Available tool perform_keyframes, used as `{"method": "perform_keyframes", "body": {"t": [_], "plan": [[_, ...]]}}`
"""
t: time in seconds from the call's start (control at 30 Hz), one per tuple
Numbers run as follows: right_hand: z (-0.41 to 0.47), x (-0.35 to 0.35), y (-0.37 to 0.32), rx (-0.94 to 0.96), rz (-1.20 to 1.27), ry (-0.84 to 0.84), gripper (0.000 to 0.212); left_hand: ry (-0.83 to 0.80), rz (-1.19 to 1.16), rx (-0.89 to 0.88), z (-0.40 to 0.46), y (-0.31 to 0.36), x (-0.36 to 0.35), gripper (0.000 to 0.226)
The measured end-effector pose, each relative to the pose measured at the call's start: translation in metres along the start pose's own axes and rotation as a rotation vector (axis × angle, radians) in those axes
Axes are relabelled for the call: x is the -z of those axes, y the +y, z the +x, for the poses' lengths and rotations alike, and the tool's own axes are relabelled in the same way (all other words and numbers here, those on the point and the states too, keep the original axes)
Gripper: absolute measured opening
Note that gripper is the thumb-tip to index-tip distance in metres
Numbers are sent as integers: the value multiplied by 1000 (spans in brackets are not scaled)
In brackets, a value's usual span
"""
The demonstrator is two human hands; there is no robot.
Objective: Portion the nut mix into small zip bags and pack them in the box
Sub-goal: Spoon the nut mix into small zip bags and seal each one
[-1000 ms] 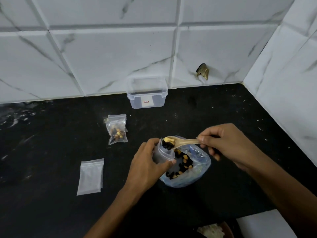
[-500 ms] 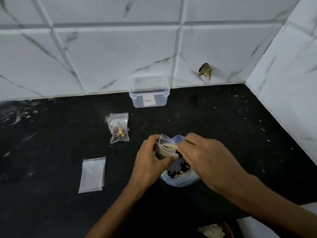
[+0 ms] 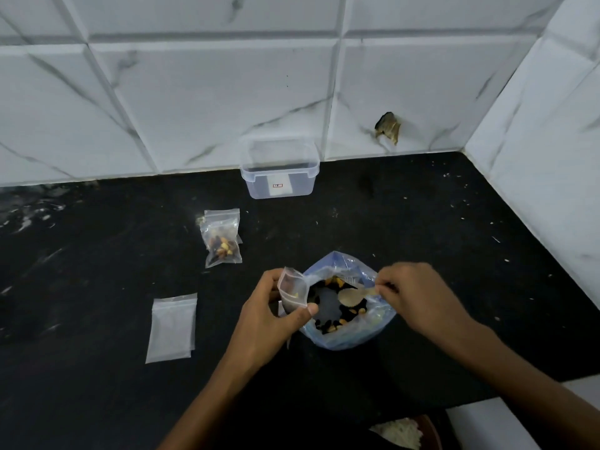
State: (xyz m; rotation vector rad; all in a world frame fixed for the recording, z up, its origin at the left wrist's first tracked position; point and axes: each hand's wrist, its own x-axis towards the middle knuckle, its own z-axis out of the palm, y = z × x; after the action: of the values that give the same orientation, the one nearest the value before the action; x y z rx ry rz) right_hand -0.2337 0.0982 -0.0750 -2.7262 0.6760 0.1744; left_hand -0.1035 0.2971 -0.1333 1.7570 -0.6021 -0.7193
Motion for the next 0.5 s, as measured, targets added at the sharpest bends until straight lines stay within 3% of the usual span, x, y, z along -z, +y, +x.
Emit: {"method": "perform_keyframes", "body": {"t": [0.13,0.5], "plan": [[10,-36,2,44,-6,-149,17,-41,-5,19,0,-1,-2,41],[29,-73,-8,-203,395,-148,14,-75,3,46,0,-2,-7,39]]}}
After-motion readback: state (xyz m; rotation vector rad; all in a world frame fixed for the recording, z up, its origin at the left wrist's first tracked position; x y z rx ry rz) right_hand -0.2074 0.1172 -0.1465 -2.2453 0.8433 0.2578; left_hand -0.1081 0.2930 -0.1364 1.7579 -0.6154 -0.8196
